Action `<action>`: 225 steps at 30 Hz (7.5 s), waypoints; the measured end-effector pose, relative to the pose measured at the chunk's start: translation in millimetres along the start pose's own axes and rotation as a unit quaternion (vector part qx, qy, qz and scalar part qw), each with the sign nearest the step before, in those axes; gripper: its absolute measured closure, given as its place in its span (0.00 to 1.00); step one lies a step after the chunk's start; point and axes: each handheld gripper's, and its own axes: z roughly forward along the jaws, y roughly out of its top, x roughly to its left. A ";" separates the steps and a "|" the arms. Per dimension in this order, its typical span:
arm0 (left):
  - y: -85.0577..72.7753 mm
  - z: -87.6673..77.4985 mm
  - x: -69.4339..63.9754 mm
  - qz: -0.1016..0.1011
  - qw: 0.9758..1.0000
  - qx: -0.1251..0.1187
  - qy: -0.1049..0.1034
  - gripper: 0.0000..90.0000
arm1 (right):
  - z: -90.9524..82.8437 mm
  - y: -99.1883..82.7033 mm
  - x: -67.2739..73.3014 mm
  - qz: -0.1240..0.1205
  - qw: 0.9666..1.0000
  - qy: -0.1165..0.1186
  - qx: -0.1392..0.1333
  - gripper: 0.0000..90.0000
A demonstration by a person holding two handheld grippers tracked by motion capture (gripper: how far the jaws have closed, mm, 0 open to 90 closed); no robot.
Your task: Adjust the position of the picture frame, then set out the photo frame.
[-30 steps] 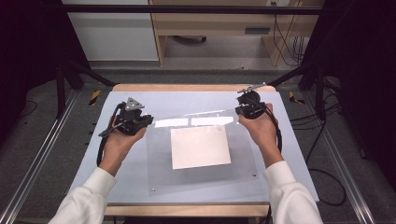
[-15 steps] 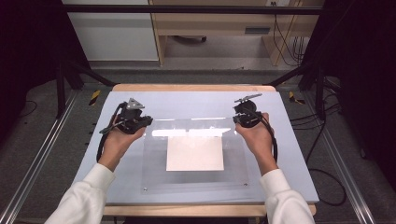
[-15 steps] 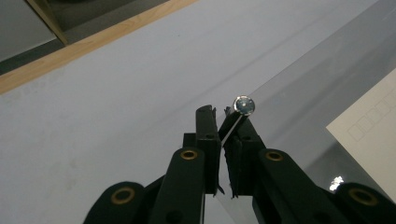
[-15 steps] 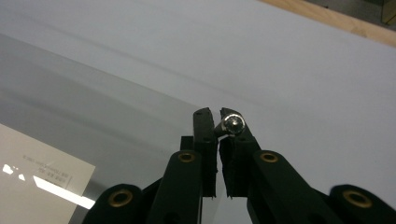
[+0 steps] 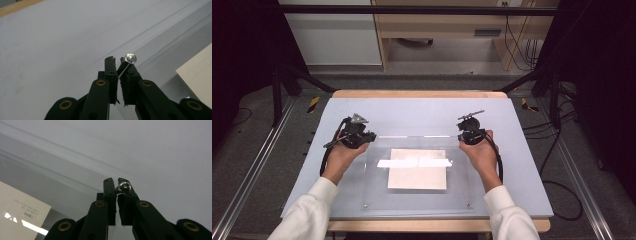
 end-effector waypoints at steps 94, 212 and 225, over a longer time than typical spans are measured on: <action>-17.6 16.5 -2.2 -0.045 0.997 -0.044 0.038 0.95 | 14.5 -16.9 -8.9 -0.021 0.993 0.027 -0.111 0.96; 13.0 30.9 29.0 -0.081 0.995 0.047 -0.037 0.94 | -83.0 -181.2 36.7 -0.315 0.929 0.056 -0.188 0.46; 11.2 30.5 27.5 -0.077 0.996 0.041 -0.032 0.94 | -86.1 -181.0 40.5 -0.330 0.923 0.051 -0.193 0.54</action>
